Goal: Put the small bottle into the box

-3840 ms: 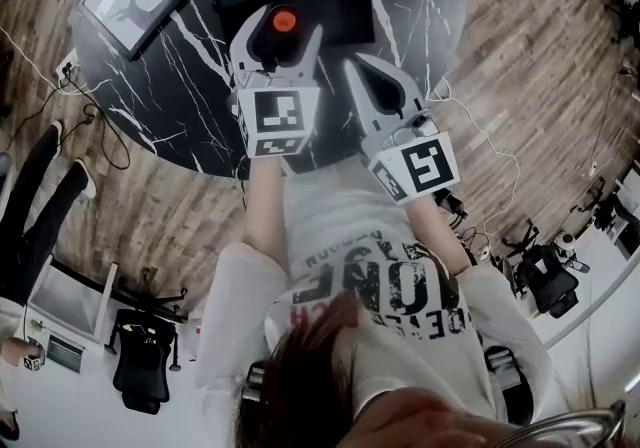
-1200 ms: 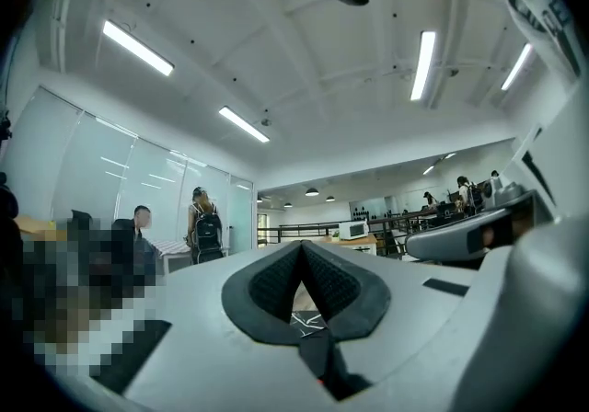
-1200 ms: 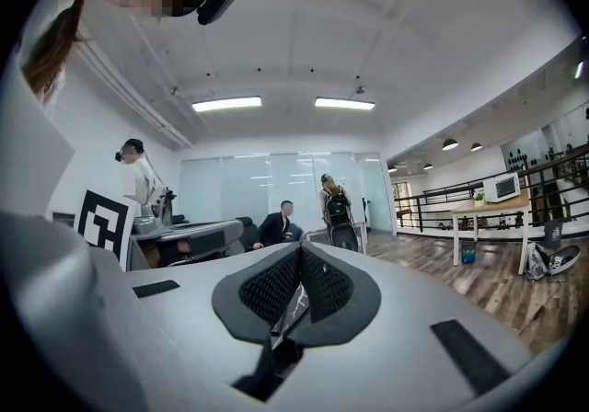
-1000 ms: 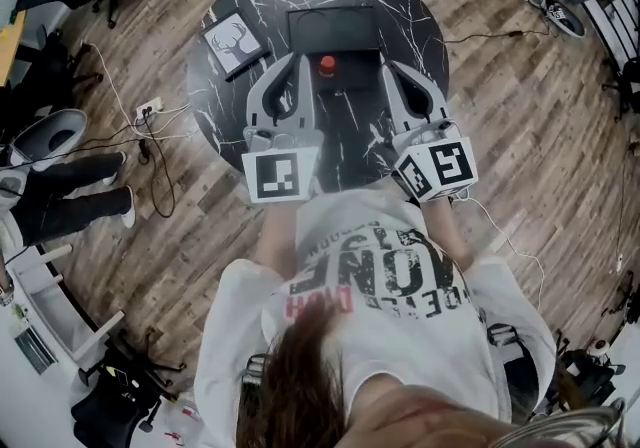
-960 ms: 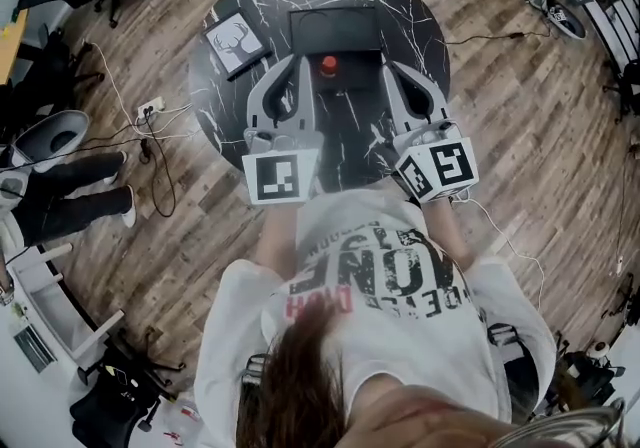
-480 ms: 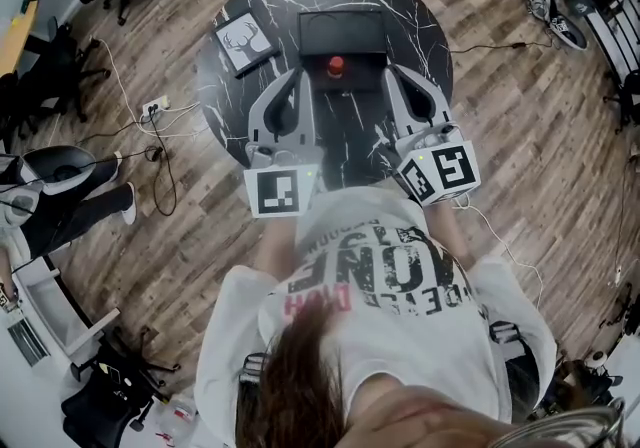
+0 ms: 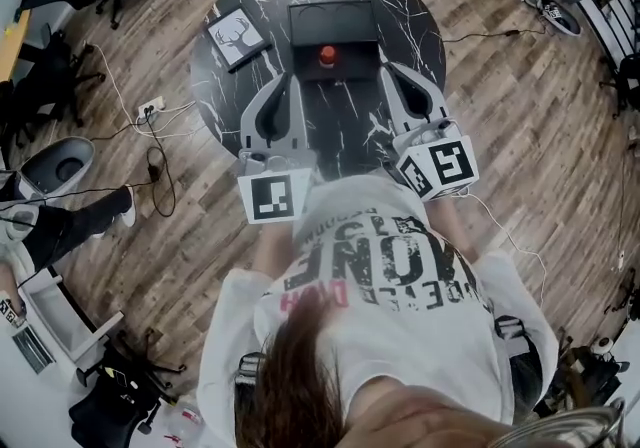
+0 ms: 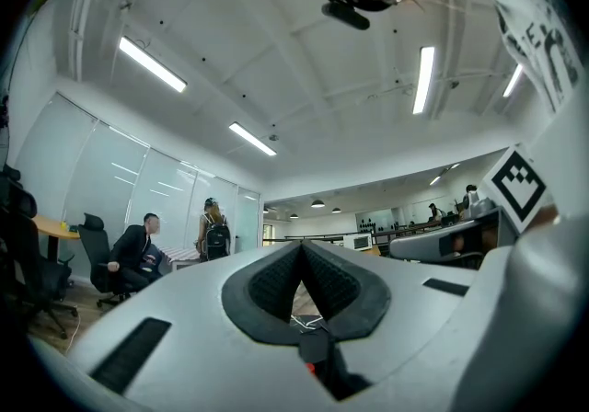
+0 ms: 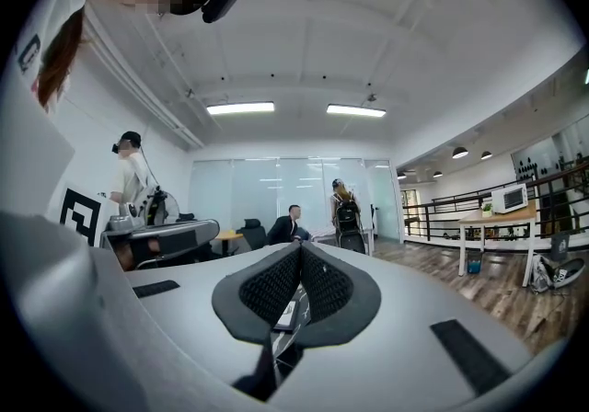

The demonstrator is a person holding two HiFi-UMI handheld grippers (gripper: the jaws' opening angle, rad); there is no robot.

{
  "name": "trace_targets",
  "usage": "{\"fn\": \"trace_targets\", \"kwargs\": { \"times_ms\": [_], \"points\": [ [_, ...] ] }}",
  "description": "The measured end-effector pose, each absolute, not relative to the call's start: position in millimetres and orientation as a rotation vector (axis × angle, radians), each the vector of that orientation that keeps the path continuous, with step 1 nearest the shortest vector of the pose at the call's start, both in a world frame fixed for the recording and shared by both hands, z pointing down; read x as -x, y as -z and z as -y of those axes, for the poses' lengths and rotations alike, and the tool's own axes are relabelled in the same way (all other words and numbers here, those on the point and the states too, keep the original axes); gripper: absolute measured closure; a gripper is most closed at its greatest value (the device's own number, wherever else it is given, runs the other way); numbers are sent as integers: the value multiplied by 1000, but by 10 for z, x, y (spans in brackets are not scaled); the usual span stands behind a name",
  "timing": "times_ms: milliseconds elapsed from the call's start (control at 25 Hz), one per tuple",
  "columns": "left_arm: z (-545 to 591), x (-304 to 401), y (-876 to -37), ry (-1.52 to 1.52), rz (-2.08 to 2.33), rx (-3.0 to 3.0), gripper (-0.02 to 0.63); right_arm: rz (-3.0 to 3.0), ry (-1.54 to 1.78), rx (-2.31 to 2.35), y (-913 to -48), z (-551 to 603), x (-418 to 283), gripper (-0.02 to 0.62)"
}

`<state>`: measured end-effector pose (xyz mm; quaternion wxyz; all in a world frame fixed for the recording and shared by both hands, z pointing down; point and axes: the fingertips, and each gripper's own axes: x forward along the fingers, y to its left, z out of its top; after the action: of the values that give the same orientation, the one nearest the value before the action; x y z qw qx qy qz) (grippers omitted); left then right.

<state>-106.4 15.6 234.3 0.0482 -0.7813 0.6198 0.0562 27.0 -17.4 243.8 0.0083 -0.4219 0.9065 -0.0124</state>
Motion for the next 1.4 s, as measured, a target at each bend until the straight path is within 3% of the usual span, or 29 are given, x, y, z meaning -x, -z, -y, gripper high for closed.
{"fn": "trace_targets", "kwargs": {
  "times_ms": [560,1400],
  "points": [
    [-269,805,-2422,-154,-1883,2405,603,-2875,63,1283,-2584,-18,-333,594],
    [-487,-6,-2496,-111,-1952,2355,603,-2876,61,1284,-2628,-123,-1264,594]
  ]
}}
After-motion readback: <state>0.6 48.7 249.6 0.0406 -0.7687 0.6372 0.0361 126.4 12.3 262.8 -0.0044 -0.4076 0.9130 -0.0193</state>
